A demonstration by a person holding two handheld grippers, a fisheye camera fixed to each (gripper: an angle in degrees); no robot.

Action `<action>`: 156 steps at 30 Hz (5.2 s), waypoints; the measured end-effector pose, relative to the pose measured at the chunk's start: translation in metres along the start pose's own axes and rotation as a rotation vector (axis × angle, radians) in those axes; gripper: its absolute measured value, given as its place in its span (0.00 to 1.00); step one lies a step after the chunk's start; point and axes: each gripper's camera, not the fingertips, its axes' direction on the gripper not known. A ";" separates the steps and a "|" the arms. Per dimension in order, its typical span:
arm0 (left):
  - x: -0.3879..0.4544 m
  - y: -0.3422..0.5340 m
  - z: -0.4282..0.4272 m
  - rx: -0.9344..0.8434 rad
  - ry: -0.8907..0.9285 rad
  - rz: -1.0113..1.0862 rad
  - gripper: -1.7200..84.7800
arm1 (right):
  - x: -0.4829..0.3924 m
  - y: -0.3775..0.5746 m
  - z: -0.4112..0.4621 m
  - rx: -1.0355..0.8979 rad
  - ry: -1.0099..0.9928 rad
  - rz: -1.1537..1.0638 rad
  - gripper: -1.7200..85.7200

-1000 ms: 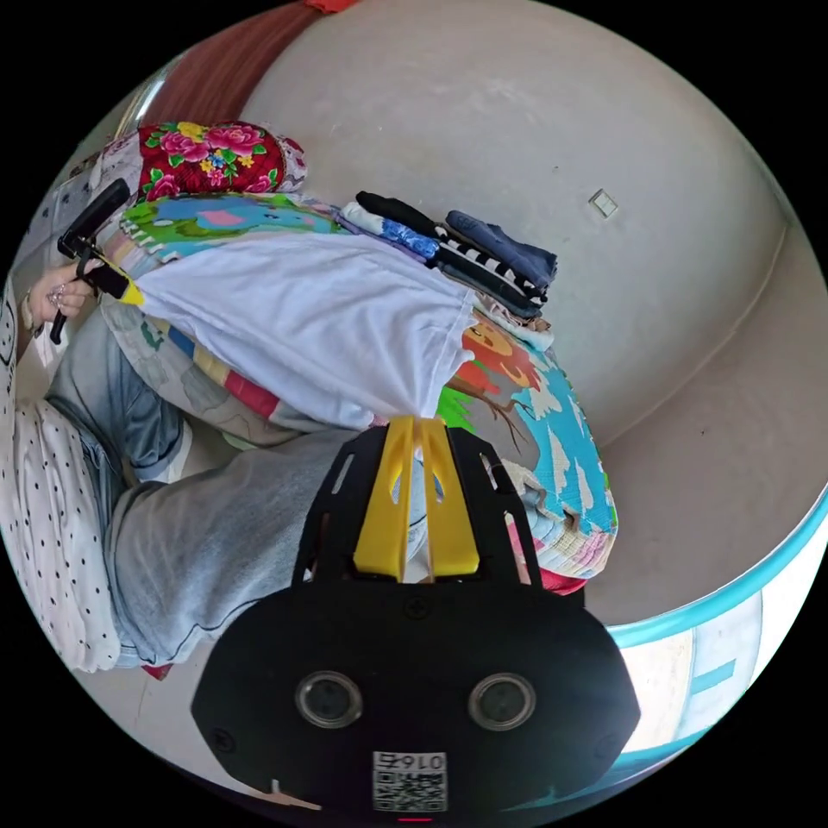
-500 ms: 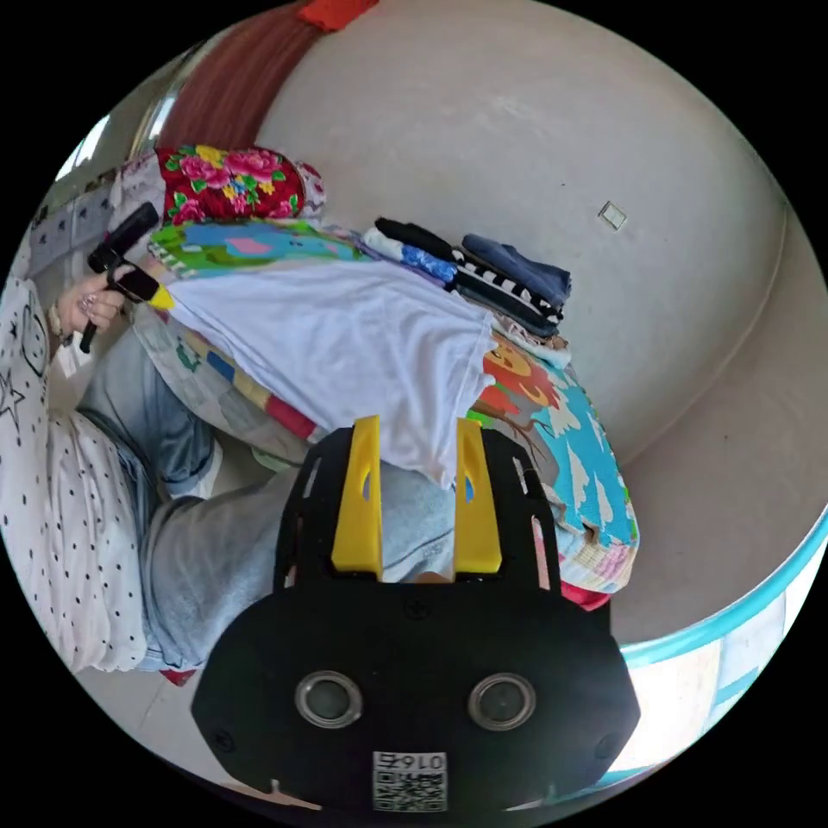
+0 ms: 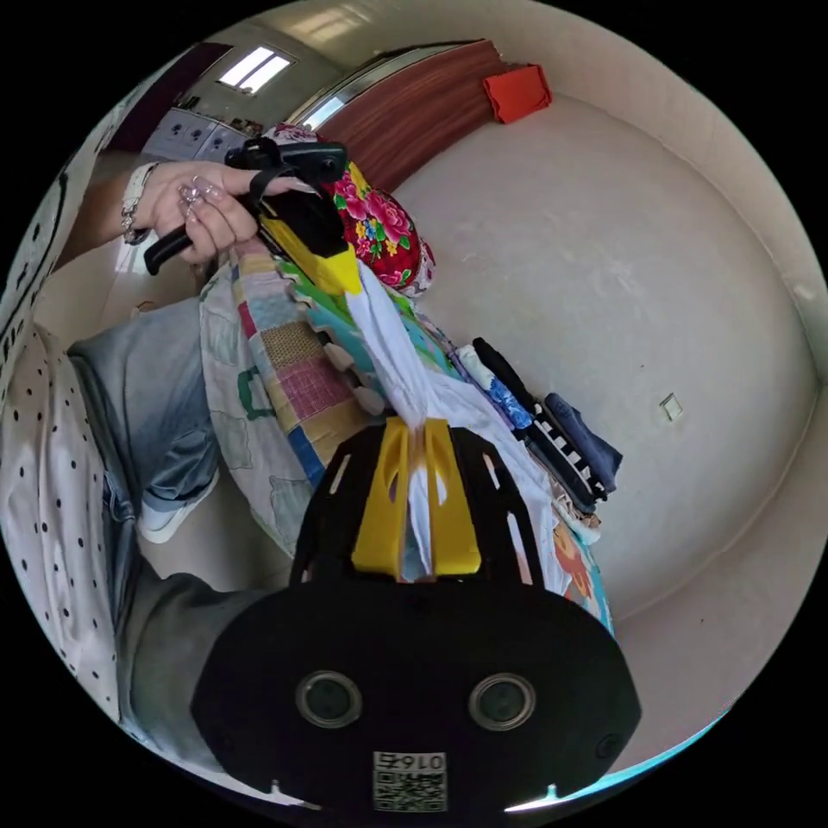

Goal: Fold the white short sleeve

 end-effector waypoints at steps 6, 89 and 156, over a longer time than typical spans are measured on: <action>0.105 0.021 0.086 -0.173 -0.682 0.382 0.17 | 0.039 -0.024 0.036 -0.128 -0.275 0.124 0.04; -0.404 -0.457 0.213 -0.023 -0.483 -0.075 0.08 | -0.044 0.141 0.808 -0.431 -0.592 0.573 0.17; -0.173 -0.199 -0.006 -0.149 -0.401 -0.143 0.01 | -0.173 0.366 0.344 -0.477 -0.328 0.852 0.04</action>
